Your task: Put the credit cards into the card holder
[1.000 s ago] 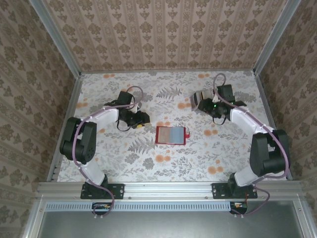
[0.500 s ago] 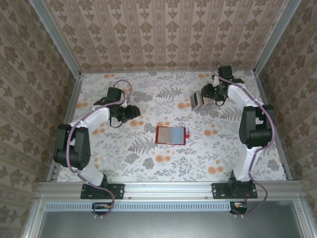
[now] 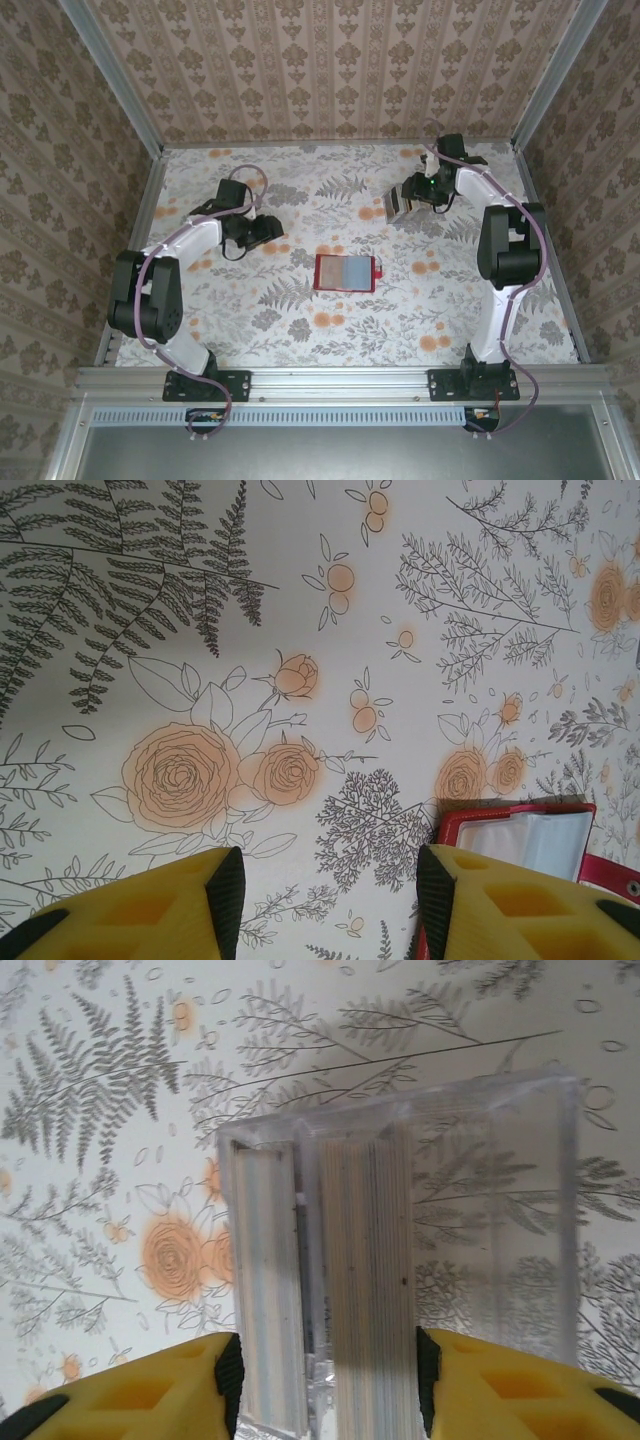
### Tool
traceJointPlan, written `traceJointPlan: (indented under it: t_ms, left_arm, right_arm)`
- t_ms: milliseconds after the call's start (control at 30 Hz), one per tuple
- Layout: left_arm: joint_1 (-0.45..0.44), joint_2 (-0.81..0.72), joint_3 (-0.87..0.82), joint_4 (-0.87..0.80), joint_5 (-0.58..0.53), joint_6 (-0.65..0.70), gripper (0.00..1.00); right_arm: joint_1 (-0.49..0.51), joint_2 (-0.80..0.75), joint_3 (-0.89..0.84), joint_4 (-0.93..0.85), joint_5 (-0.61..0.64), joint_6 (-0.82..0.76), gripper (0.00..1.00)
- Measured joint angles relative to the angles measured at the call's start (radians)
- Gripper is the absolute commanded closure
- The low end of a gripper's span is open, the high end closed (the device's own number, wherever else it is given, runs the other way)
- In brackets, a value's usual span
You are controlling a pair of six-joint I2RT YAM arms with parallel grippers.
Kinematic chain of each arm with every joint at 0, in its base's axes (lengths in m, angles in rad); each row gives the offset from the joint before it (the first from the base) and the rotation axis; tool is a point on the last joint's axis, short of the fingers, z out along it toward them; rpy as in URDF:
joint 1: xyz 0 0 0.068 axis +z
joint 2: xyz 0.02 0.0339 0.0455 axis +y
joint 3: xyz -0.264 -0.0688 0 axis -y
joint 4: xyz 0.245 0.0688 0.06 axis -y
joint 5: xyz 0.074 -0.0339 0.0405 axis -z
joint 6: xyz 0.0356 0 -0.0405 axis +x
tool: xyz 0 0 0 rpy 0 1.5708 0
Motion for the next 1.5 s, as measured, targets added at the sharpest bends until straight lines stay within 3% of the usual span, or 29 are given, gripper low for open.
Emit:
traceJointPlan:
  t_ms: [167, 367, 500, 1000, 1267, 1367, 1500]
  left_arm:
    - [-0.001, 0.000, -0.002, 0.000, 0.000, -0.007, 0.48]
    - [-0.008, 0.000, -0.033, 0.019, 0.004, -0.028, 0.48]
    - [-0.016, 0.000, -0.037, 0.023, 0.004, -0.037, 0.48]
    - [-0.042, 0.000, -0.054, 0.024, 0.003, -0.046, 0.48]
    - [-0.048, 0.000, -0.065, 0.027, 0.003, -0.052, 0.48]
    - [-0.048, 0.000, -0.065, 0.031, 0.003, -0.052, 0.48]
    - [-0.048, 0.000, -0.065, 0.031, 0.004, -0.052, 0.48]
  right_arm:
    - [-0.007, 0.002, 0.000, 0.007, -0.080, -0.007, 0.57]
    - [-0.014, 0.018, 0.000, 0.008, -0.135, -0.021, 0.49]
    - [-0.014, 0.041, 0.000, 0.011, -0.150, -0.022, 0.49]
    - [-0.065, 0.052, -0.069, 0.177, -0.347, 0.060, 0.66]
    - [-0.072, 0.052, -0.074, 0.206, -0.362, 0.082, 0.74]
    - [-0.072, 0.052, -0.076, 0.211, -0.362, 0.084, 0.84]
    - [-0.076, 0.052, -0.077, 0.211, -0.360, 0.085, 0.90]
